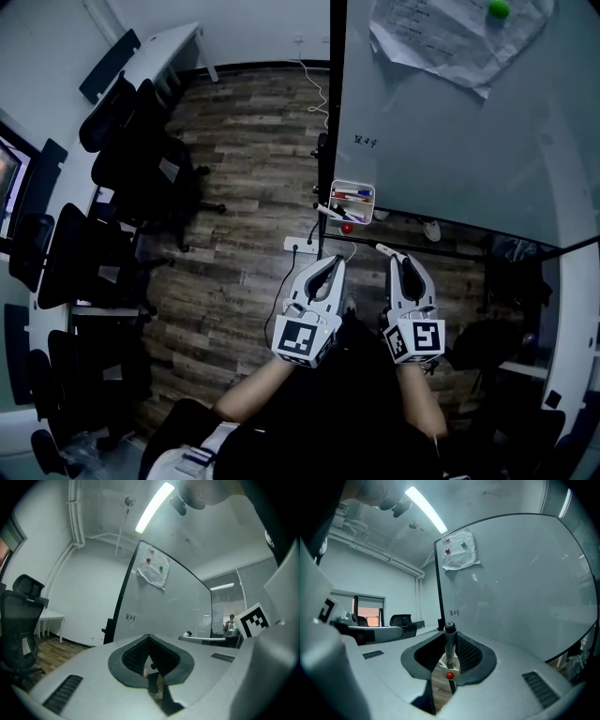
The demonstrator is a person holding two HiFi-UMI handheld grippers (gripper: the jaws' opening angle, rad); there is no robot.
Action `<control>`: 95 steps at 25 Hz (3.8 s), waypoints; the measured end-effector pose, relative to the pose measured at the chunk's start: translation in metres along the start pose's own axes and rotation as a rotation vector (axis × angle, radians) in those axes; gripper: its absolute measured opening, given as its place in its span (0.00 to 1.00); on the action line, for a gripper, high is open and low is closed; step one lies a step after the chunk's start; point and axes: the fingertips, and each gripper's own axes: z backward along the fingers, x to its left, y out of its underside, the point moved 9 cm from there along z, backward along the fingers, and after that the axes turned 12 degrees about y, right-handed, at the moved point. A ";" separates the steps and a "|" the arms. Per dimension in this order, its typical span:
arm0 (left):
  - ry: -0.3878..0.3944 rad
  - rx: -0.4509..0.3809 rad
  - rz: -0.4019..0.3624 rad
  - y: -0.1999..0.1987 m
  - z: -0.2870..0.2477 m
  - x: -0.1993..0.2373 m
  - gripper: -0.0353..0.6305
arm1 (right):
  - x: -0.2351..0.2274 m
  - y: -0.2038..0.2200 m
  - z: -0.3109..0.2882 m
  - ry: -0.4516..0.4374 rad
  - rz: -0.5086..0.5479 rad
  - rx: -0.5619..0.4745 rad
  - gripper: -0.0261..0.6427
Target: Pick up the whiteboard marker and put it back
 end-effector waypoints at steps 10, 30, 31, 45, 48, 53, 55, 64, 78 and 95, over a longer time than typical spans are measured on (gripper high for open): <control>-0.024 0.025 -0.007 0.004 -0.034 0.016 0.06 | -0.015 0.002 -0.039 -0.018 -0.012 0.041 0.16; -0.018 0.077 0.030 0.013 -0.088 0.051 0.06 | -0.027 0.009 -0.112 -0.037 -0.035 0.096 0.16; -0.016 0.078 0.030 0.013 -0.090 0.053 0.07 | -0.027 0.010 -0.115 -0.037 -0.037 0.098 0.16; -0.023 0.100 0.046 0.018 -0.104 0.069 0.07 | -0.031 0.018 -0.145 -0.034 -0.047 0.132 0.16; -0.026 0.100 0.060 0.020 -0.108 0.071 0.06 | -0.033 0.021 -0.151 -0.034 -0.047 0.142 0.16; -0.036 0.097 0.073 0.019 -0.112 0.075 0.07 | -0.033 0.026 -0.158 -0.038 -0.046 0.158 0.16; -0.040 0.095 0.080 0.019 -0.114 0.076 0.07 | -0.034 0.029 -0.161 -0.039 -0.046 0.166 0.16; -0.046 0.098 0.094 0.021 -0.118 0.077 0.07 | -0.035 0.039 -0.169 -0.046 -0.049 0.195 0.16; -0.055 0.110 0.098 0.024 -0.123 0.080 0.06 | -0.035 0.053 -0.180 -0.061 -0.044 0.231 0.16; -0.067 0.121 0.106 0.027 -0.123 0.083 0.07 | -0.034 0.066 -0.186 -0.072 -0.057 0.256 0.16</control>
